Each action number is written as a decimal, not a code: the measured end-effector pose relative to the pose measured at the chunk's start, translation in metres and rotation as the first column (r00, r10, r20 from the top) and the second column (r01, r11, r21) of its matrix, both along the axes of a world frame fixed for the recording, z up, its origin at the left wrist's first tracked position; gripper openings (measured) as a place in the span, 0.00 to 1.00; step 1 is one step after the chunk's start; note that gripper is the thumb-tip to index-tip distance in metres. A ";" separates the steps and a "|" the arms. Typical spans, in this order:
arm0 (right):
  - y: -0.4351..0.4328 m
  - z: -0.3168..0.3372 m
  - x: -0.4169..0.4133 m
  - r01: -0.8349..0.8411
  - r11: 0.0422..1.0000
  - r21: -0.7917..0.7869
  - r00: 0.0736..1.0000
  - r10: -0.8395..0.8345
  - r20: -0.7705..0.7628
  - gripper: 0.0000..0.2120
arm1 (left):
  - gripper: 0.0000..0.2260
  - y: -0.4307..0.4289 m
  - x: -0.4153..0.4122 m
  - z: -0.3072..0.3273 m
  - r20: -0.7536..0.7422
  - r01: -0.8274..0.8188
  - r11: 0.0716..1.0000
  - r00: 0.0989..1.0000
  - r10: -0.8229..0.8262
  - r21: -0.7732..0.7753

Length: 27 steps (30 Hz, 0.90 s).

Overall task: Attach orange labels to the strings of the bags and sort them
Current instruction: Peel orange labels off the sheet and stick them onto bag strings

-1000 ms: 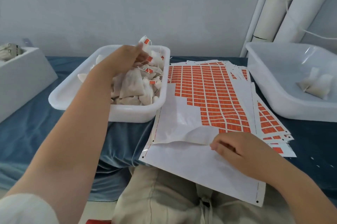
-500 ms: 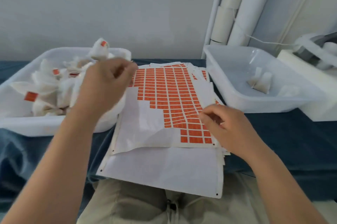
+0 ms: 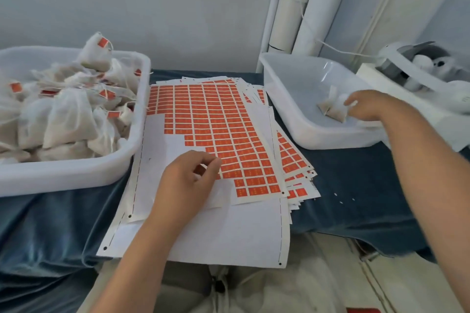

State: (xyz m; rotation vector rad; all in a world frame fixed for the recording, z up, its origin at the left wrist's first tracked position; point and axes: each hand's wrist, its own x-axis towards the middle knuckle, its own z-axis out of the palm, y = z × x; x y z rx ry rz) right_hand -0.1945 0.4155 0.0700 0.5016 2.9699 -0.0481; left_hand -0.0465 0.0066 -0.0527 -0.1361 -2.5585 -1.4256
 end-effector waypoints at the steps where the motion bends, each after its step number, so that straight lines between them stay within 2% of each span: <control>1: 0.012 0.000 -0.005 0.011 0.997 0.074 0.990 -0.021 0.141 0.26 | 0.06 -0.002 0.000 0.000 0.011 -0.005 0.999 1.000 0.005 0.034; 3: 0.030 -0.002 -0.008 0.025 0.990 0.136 0.965 -0.060 0.257 0.30 | 0.06 -0.004 0.001 0.000 0.023 -0.006 0.997 1.000 0.004 0.078; 8: 0.051 -0.005 -0.002 -0.061 0.984 0.165 0.994 0.044 0.105 0.25 | 0.07 -0.004 0.002 0.001 0.053 -0.015 0.991 0.999 0.008 0.130; 11: 0.058 -0.003 0.003 -0.134 0.986 0.102 0.991 0.135 -0.002 0.18 | 0.07 -0.004 0.002 0.000 0.066 -0.013 0.991 0.998 0.005 0.133; 15: 0.054 -0.003 0.010 -0.186 0.982 -0.020 0.973 0.181 -0.146 0.19 | 0.08 -0.003 0.002 0.000 0.077 -0.011 0.990 0.997 0.000 0.142; 18: 0.041 -0.003 0.014 -0.228 0.967 -0.114 0.965 0.208 -0.158 0.14 | 0.07 -0.003 0.003 0.000 0.081 -0.008 0.989 0.997 -0.004 0.149; 20: 0.031 -0.002 0.017 -0.268 0.949 -0.165 0.955 0.240 -0.172 0.14 | 0.07 -0.004 0.003 0.000 0.084 -0.011 0.988 0.996 -0.002 0.154; 24: 0.019 -0.001 0.015 -0.335 0.939 -0.075 0.935 0.321 -0.151 0.11 | 0.07 -0.005 0.003 0.000 0.096 -0.005 0.986 0.995 -0.011 0.167; 27: 0.014 0.002 0.016 -0.277 0.948 -0.154 0.957 0.259 -0.130 0.06 | 0.07 -0.005 0.003 0.001 0.095 0.001 0.986 0.995 -0.017 0.164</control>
